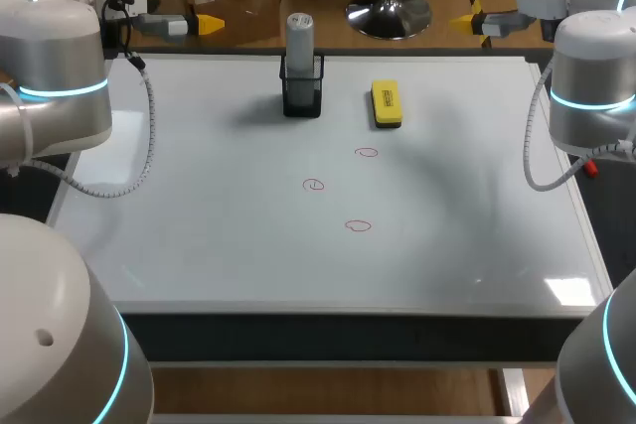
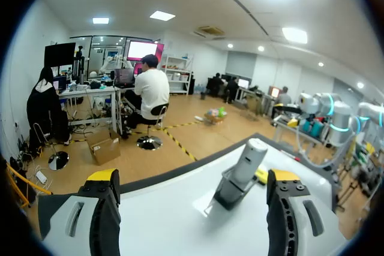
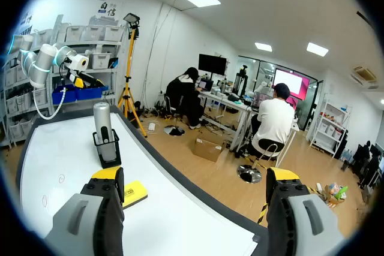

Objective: Pick up the inspection probe, press it on each red-marked spot on the whiteboard one by one, put down the probe, pick up the eraser, and wipe off all the red marks.

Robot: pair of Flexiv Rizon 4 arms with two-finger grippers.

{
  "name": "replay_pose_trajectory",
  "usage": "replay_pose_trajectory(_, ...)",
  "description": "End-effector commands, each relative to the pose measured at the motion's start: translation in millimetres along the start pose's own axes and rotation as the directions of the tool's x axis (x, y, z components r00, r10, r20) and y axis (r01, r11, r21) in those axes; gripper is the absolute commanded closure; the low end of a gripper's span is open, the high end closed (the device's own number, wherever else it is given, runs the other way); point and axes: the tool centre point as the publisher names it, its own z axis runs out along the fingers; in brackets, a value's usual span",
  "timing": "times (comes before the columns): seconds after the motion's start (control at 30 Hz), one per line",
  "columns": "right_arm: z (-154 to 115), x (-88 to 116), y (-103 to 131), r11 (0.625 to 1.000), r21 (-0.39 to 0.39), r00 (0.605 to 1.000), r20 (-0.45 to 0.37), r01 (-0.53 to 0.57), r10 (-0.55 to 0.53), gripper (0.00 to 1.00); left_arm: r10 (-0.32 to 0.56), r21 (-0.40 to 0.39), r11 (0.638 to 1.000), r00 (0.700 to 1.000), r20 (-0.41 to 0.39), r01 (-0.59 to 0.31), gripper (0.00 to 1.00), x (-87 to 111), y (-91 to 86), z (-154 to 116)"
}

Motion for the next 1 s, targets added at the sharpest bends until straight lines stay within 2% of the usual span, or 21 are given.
replay_pose_trajectory(0.03, 0.4, -0.5, 0.0, 1.0, 0.001, 1.0, -0.001, 0.0, 0.0, 0.0, -0.001, -0.002, 1.0, 1.0, 0.0, 0.001, 0.0, 0.1, -0.5, -0.4)
replay_pose_trajectory(0.43, 0.4, -0.5, 0.0, 1.0, 0.001, 1.0, -0.001, 0.0, 0.0, 0.0, -0.001, -0.002, 1.0, 1.0, 0.0, 0.001, 0.0, 0.1, -0.5, -0.4)
replay_pose_trajectory(0.67, 0.4, -0.5, 0.0, 1.0, 0.001, 1.0, -0.001, 0.0, 0.0, 0.0, 0.08, 0.035, 0.996, 0.988, -0.134, -0.076, 0.0, 11.8, 0.3, 5.5)
replay_pose_trajectory(0.83, 0.4, -0.5, 0.0, 1.0, 0.001, 1.0, -0.001, 0.0, 0.0, 0.0, 0.159, 0.085, 0.986, 0.945, -0.285, -0.14, 0.0, 24.7, 2.1, 12.2)
replay_pose_trajectory(1.0, 0.4, -0.5, 0.0, 1.0, 0.001, 1.0, -0.001, 0.0, 0.0, 0.0, 0.215, 0.163, 0.974, 0.871, -0.442, -0.158, 0.0, 36.5, 2.8, 19.4)
